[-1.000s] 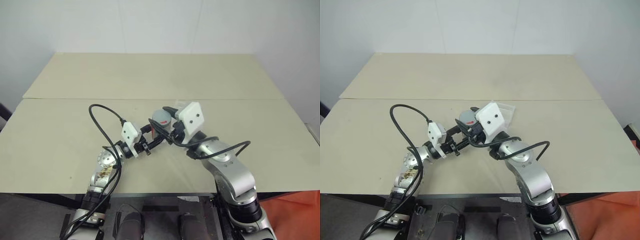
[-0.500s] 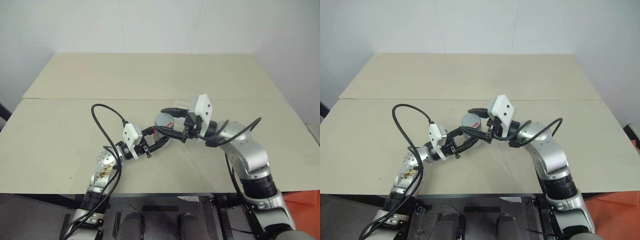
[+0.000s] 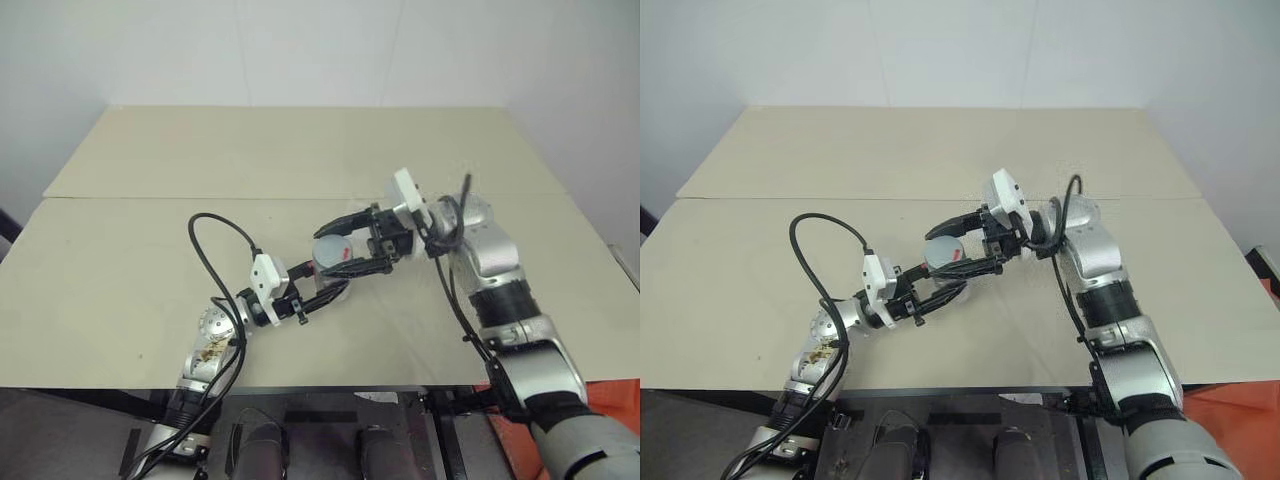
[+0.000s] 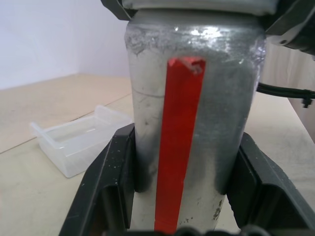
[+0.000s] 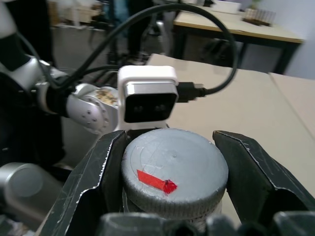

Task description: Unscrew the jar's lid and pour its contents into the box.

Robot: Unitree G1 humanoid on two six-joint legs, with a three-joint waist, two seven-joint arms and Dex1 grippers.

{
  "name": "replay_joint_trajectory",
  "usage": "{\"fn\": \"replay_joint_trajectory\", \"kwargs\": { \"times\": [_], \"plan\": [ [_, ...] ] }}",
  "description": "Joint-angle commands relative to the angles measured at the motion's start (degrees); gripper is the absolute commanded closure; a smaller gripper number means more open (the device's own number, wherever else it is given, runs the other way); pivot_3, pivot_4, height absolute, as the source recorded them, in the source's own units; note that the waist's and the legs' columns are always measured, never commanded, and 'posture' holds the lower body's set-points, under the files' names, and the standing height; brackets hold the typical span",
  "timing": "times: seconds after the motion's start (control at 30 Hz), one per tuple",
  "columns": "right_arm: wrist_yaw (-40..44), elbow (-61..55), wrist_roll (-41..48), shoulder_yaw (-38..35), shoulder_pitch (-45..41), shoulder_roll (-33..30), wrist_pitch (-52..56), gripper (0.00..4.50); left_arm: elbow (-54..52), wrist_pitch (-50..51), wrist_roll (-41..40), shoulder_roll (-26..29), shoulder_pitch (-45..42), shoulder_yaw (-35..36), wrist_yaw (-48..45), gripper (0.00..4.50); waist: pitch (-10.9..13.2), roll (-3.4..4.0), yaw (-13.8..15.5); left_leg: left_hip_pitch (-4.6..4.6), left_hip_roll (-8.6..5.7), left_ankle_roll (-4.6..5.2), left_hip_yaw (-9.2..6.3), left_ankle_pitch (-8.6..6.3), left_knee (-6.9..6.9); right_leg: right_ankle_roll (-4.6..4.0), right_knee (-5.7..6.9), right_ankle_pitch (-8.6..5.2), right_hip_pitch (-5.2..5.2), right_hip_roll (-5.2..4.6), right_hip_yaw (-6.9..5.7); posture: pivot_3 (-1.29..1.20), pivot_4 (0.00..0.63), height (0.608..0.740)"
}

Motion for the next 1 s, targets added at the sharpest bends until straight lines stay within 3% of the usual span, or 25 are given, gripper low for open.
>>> {"fn": "replay_joint_trajectory", "kwargs": {
  "times": [0.03,0.4,0.43,0.53,0.7,0.83,1.0],
  "plan": [
    [4.28,2.28,7.22,6.65,-2.62,-1.31,-3.88,1.72,-1.67,0.12,-0.35,0.31,-0.50,1.15,1.28,2.37,0.00,0.00,0.01,0.00,0.00,0.00,-0.01,0.00,0.00,0.00,0.01,0.00,0.00,0.00,0.00,0.00,0.150,0.740],
    [4.28,10.88,12.24,12.40,-7.08,-2.66,-7.98,1.72,-3.54,0.51,-0.66,0.74,0.92,1.50,2.39,2.37,0.00,0.01,0.03,0.00,0.02,0.00,-0.02,0.00,0.00,-0.01,0.01,0.00,-0.01,-0.03,0.00,0.00,0.150,0.740],
    [4.28,11.52,12.65,12.88,-7.62,-2.83,-7.56,1.01,-3.61,0.49,-0.68,0.78,1.08,1.48,2.40,2.37,0.00,0.00,-0.01,0.00,0.02,0.00,-0.02,0.00,0.00,-0.01,0.02,0.00,-0.02,-0.04,0.00,0.00,0.150,0.740],
    [4.28,11.53,15.03,13.04,-8.47,-3.87,-6.32,0.07,-3.55,0.33,-0.64,0.77,1.28,1.29,2.54,2.37,0.00,0.01,0.01,0.00,0.05,0.00,-0.03,0.00,0.00,-0.02,0.04,0.01,-0.04,-0.03,0.00,0.00,0.150,0.740],
    [4.04,7.66,13.01,4.40,-6.08,-4.63,-10.71,0.03,-2.93,0.16,-0.51,0.24,0.86,1.20,3.15,2.37,0.01,0.01,0.30,-0.01,0.02,0.00,-0.02,0.00,-0.01,-0.02,0.02,0.01,-0.04,-0.07,0.00,0.00,0.150,0.740],
    [-9.47,-1.46,7.68,-1.79,-1.14,-5.61,-10.74,0.03,-2.14,0.00,-0.27,0.04,0.52,0.81,2.78,2.37,0.00,0.01,0.38,-0.05,0.02,0.01,-0.03,-0.01,-0.01,-0.02,0.02,0.01,-0.02,-0.09,-0.05,0.00,0.150,0.740],
    [-20.97,-18.82,8.81,-6.77,6.57,-7.67,-0.35,0.03,-1.75,0.56,-0.33,-0.08,0.12,0.80,2.81,2.37,0.00,0.01,0.17,-0.09,0.03,0.01,-0.02,-0.01,-0.03,-0.02,0.04,0.01,-0.11,-0.09,-0.04,0.00,0.150,0.740]
  ]
}}
